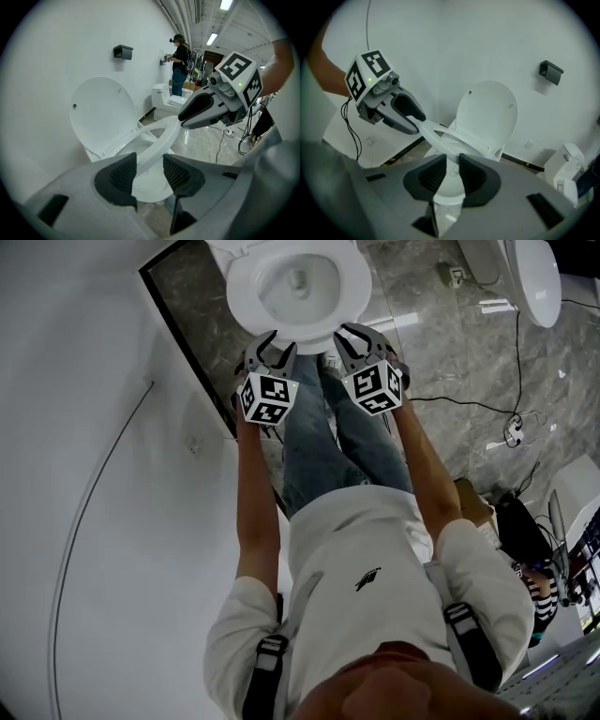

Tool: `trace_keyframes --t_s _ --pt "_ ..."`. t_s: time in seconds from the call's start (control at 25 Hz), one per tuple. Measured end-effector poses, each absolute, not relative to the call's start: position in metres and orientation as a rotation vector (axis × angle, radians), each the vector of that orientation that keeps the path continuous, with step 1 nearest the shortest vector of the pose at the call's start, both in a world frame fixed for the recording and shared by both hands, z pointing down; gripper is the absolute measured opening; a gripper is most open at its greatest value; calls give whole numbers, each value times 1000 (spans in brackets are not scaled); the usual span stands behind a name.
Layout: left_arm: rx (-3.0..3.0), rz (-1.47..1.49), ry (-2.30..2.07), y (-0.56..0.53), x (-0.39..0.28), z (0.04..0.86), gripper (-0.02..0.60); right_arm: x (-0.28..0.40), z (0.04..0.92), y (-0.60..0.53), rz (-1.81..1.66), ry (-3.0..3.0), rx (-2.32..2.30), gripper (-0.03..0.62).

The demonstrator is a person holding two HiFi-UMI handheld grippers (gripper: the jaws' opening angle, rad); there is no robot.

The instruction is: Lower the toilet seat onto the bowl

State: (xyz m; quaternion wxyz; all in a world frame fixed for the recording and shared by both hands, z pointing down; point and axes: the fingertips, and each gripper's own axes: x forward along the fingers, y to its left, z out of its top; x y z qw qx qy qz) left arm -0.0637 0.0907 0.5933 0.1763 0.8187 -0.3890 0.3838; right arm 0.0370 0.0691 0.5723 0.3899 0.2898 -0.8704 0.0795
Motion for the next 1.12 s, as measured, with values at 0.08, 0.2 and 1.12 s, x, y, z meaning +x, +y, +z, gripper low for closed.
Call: trace_keyframes --t_s 0.08,0.2,1.12 --pt "2316 1084 -1097 94 -62 596 175 38 576 72 208 -2209 731 94" --pt "2312 1084 -1089 99 -61 601 178 39 581 77 218 -2201 725 91" --pt "2237 1004 -1003 133 -55 644 185 46 629 110 313 -2131 687 67"
